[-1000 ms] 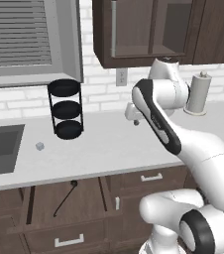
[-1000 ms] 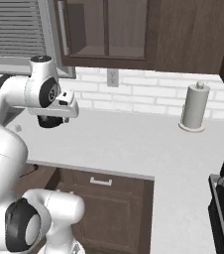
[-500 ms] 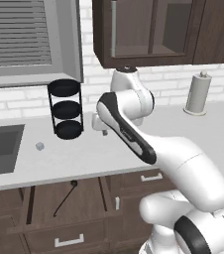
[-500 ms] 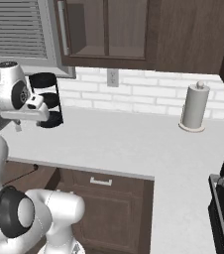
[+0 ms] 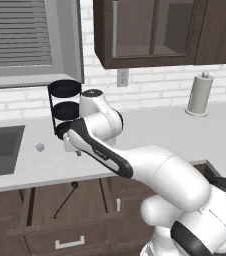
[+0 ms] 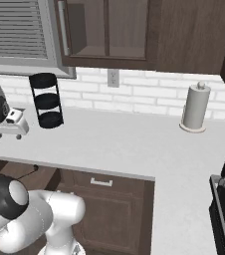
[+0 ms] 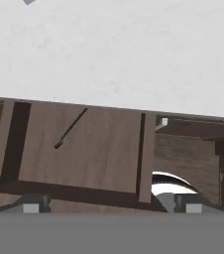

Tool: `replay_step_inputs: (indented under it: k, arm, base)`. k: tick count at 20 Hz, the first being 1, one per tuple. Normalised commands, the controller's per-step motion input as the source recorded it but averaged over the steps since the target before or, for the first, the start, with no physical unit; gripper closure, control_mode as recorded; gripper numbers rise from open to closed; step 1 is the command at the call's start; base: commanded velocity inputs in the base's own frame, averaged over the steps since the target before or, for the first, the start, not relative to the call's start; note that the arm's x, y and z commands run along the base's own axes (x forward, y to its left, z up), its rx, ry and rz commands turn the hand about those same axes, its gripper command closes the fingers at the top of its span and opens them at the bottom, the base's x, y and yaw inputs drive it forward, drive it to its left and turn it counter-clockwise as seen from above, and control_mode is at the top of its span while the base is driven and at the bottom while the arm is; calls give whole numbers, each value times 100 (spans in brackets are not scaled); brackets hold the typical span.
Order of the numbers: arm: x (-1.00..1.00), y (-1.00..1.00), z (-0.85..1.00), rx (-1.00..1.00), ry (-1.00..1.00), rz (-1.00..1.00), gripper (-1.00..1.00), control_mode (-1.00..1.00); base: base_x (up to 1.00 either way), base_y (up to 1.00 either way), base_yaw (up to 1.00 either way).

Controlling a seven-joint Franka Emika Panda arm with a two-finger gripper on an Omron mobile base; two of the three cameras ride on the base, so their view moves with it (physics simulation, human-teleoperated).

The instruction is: Pick the ladle from the drawer and place it on the counter.

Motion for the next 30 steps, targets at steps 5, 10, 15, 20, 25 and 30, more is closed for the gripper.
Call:
replay_step_inputs:
  k: [5, 10, 15, 20, 25, 30]
  arm:
    - [-14, 30, -83, 5, 0, 0, -100, -100]
    - [-20, 25, -45, 4, 0, 0, -100, -100]
    - [-17, 8, -60, 1, 0, 0, -100, -100]
    - [-2, 12, -53, 0, -4, 0, -100, -100]
    - [-3, 32, -57, 0, 0, 0, -100, -100]
    - [-8, 26, -39, 0, 0, 0, -100, -100]
  base:
    - [0, 0, 0]
    - [0, 0, 0]
    - [0, 0, 0]
    - [0, 0, 0]
    - [0, 0, 0]
    - [0, 0, 0]
